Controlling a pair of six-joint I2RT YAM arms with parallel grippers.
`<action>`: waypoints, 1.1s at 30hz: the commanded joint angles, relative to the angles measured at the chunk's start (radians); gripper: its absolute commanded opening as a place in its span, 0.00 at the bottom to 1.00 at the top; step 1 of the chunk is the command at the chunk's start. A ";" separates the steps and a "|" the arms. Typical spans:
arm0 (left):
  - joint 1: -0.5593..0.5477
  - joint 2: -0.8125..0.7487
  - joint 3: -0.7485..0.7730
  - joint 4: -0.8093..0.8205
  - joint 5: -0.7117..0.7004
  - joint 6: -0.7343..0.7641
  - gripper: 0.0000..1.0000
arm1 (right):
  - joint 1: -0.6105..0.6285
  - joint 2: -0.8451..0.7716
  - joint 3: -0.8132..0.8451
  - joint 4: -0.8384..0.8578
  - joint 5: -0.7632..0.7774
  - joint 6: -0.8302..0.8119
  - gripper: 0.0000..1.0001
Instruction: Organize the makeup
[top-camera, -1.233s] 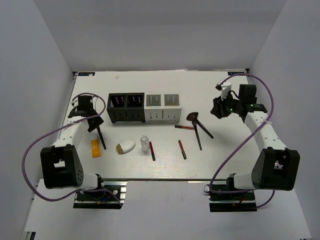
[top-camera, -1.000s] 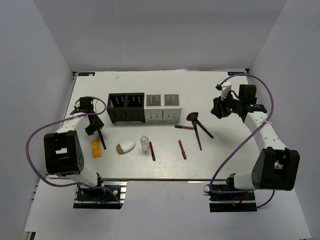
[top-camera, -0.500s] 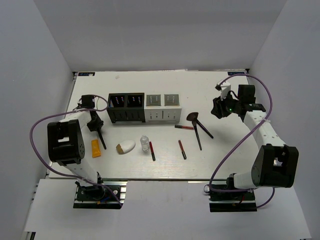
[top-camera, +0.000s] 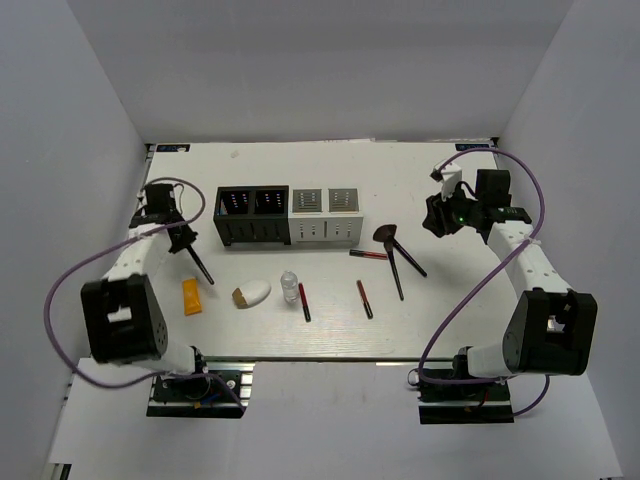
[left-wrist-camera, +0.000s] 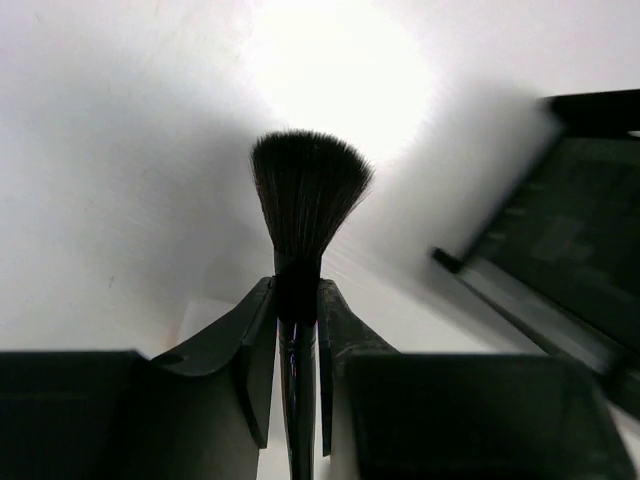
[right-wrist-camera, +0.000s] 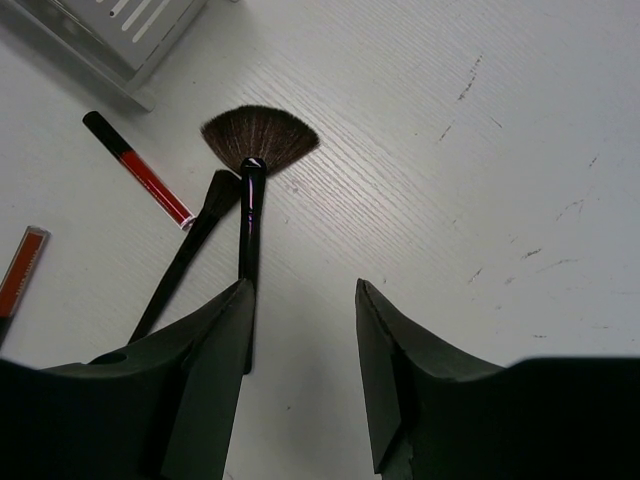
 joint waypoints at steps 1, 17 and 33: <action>-0.005 -0.214 0.058 -0.031 0.087 -0.029 0.02 | -0.004 -0.010 0.021 -0.005 -0.006 -0.005 0.51; -0.060 -0.323 0.039 0.693 0.530 -0.009 0.00 | 0.000 0.004 0.055 -0.035 -0.049 -0.001 0.03; -0.181 -0.193 -0.139 1.142 0.293 0.255 0.00 | 0.000 0.001 0.056 -0.046 -0.034 -0.022 0.03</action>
